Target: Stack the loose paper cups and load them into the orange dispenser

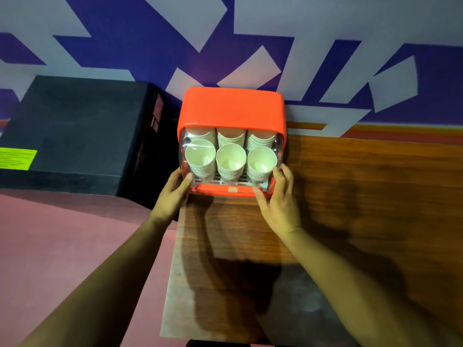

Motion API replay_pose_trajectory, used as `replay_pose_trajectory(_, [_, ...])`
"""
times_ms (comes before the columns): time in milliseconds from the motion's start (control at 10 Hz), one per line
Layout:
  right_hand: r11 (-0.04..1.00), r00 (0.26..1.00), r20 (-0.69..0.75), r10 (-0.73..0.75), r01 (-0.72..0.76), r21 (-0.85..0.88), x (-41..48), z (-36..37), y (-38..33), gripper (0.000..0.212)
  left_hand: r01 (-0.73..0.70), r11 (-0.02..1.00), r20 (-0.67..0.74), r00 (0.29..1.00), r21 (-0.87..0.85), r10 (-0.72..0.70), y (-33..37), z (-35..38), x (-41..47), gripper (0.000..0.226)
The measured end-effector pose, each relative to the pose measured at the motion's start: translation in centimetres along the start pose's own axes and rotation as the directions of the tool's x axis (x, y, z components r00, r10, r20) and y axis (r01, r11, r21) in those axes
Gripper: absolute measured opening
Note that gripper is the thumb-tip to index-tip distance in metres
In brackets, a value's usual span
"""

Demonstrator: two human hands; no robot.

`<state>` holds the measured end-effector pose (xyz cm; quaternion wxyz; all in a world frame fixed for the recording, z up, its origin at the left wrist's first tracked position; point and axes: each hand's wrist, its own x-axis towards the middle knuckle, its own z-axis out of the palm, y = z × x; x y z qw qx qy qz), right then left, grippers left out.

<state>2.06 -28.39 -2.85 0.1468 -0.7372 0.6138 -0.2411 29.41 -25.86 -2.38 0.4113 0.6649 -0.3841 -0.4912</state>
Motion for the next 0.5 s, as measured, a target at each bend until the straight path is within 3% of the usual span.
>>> replay_pose_trajectory(100, [0.951,0.96,0.048,0.274,-0.278,0.132,0.3,0.0,-0.8,0.077,-0.007,0.992,-0.032,0.999,0.125,0.011,-0.4,0.3,0.0,0.043])
replay_pose_trajectory(200, [0.915,0.918,0.113,0.379,-0.39,0.104,0.8,0.0,-1.2,0.082,-0.017,0.976,-0.052,0.998,0.215,0.029,-0.9,0.8,-0.4,0.051])
replay_pose_trajectory(300, [0.935,0.929,0.166,0.33,-0.346,0.077,0.9,-0.8,-1.2,0.08,0.013,0.944,-0.086,0.996,0.33,0.016,0.5,1.3,-1.1,0.047])
replay_pose_trajectory(400, [0.973,0.956,0.186,0.227,-0.215,-0.085,1.3,-1.9,-0.3,0.081,0.033,0.894,-0.111,0.994,0.448,0.019,2.3,1.3,-1.7,0.036])
replay_pose_trajectory(500, [0.95,0.931,0.251,0.266,-0.208,-0.232,1.6,-4.7,0.0,0.075,0.075,0.882,-0.172,0.985,0.466,0.008,3.8,0.7,-3.1,0.037])
